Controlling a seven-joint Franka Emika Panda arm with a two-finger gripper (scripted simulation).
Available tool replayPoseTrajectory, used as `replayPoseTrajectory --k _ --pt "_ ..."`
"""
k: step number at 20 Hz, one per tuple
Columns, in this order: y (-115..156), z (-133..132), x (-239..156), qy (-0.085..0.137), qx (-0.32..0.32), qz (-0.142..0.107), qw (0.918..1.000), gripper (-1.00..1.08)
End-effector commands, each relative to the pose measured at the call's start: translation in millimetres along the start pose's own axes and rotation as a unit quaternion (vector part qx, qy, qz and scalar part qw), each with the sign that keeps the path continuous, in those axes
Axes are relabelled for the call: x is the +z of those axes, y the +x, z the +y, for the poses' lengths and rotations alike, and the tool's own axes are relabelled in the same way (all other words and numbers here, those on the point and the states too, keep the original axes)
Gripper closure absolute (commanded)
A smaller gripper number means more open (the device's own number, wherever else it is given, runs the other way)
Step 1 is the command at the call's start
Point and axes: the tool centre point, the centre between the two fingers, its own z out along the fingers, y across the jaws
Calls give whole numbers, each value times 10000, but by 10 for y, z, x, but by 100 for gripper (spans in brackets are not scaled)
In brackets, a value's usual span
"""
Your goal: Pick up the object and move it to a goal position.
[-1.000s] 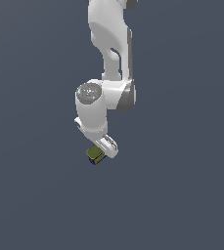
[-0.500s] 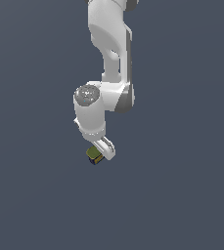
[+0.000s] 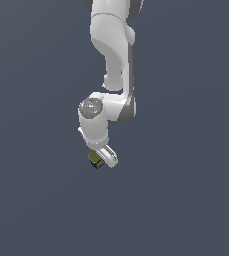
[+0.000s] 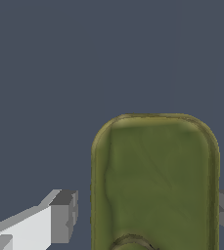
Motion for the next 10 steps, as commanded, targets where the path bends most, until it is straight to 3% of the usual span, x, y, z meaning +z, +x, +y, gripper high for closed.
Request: replayPoseTrajectory --k 1,5,6,10 --pt "1 -2 89 3 4 3 10000 -92" --pt "9 -11 120 3 4 3 10000 -92" --pt "9 -11 120 3 4 3 10000 108" --pt "9 -11 120 3 4 3 10000 108"
